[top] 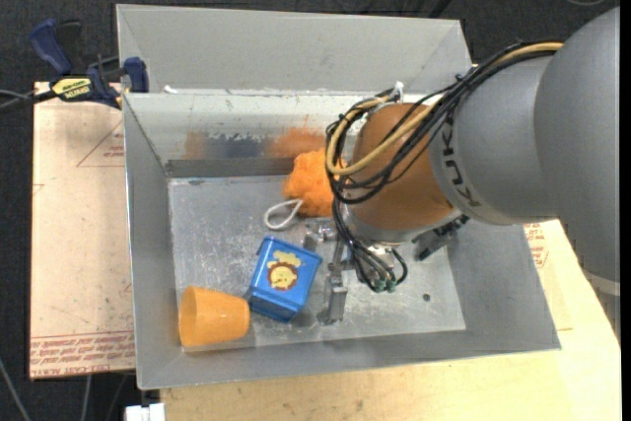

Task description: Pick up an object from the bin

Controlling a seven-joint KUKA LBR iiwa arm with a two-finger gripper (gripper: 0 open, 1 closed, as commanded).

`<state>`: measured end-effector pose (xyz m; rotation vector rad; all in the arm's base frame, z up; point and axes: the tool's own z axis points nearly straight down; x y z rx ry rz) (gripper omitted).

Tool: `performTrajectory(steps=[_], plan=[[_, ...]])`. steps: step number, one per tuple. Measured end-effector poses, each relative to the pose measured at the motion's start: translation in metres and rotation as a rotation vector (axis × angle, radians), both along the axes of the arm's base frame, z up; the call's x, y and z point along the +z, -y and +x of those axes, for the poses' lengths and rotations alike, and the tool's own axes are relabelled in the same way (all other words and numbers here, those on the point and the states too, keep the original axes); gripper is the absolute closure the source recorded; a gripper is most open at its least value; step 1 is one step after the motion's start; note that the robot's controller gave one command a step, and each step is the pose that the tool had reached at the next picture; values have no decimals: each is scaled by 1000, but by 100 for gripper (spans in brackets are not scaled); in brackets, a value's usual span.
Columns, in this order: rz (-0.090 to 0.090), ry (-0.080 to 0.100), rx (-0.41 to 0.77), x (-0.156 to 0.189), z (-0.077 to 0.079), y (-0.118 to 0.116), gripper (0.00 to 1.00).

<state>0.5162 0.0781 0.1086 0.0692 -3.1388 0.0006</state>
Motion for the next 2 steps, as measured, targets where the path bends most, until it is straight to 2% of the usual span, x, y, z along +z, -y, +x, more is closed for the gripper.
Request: performTrajectory(steps=[1, 2], plan=[[2, 6, 31, 62, 7, -3, 0], [4, 18, 58, 42, 1, -49, 0]])
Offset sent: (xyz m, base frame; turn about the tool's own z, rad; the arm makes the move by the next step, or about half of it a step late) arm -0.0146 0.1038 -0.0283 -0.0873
